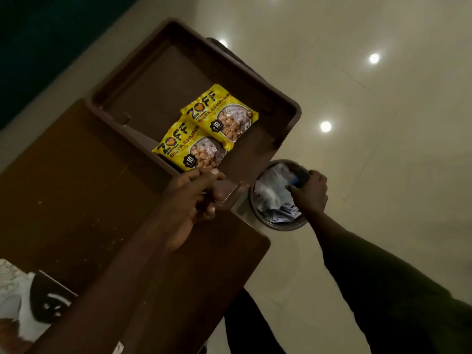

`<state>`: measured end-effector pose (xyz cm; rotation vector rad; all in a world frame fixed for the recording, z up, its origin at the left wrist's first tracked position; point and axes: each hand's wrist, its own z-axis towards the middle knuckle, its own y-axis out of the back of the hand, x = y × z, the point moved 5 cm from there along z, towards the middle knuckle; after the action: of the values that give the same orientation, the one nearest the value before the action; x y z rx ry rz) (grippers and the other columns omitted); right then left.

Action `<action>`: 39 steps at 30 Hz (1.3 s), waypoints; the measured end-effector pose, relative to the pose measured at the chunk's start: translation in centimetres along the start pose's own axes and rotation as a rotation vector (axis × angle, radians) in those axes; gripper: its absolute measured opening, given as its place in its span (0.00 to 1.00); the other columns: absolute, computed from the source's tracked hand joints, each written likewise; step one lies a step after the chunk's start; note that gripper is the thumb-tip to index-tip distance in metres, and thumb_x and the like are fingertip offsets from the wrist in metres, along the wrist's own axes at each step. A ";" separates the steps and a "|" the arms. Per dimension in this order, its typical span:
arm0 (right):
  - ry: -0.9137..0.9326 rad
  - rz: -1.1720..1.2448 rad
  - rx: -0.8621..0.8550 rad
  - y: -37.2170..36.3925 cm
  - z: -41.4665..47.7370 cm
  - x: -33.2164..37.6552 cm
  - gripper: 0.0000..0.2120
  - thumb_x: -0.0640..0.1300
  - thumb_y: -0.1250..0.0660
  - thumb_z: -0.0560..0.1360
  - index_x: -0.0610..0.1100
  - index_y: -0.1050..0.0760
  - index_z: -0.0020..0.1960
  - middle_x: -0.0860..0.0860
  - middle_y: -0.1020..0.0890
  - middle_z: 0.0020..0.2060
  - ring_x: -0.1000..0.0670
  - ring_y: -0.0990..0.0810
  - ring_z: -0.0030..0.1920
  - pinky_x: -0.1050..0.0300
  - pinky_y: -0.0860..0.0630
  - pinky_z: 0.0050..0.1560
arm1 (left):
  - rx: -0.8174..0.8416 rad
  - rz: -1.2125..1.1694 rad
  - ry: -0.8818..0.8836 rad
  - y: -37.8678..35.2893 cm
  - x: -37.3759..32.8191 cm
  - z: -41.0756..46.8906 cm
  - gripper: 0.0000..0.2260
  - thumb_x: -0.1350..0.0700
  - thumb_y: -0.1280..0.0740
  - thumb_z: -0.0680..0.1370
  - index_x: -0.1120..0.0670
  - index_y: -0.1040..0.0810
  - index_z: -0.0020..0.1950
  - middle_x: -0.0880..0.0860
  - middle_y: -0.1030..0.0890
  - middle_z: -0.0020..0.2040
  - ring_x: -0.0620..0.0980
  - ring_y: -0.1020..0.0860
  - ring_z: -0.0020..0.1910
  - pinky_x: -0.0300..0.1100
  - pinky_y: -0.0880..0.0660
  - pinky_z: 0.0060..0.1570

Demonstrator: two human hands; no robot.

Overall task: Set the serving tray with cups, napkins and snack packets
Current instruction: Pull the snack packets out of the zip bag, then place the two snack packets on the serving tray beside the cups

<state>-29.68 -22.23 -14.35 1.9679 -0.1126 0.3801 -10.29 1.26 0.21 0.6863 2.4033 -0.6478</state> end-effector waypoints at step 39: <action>0.504 -0.134 0.463 0.7 4.3 27.3 0.41 0.54 0.23 0.65 0.44 0.38 0.71 0.44 0.29 0.67 0.43 0.28 0.65 0.51 0.28 0.60 | -0.879 -0.353 0.103 0.9 -2.2 9.0 0.32 0.50 0.35 0.78 0.58 0.46 0.77 0.60 0.38 0.76 0.62 0.34 0.73 0.58 0.32 0.69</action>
<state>-3.16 -23.87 -6.74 2.2454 0.4654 0.8585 -4.84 -3.92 -5.28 -0.0804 2.5734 0.3508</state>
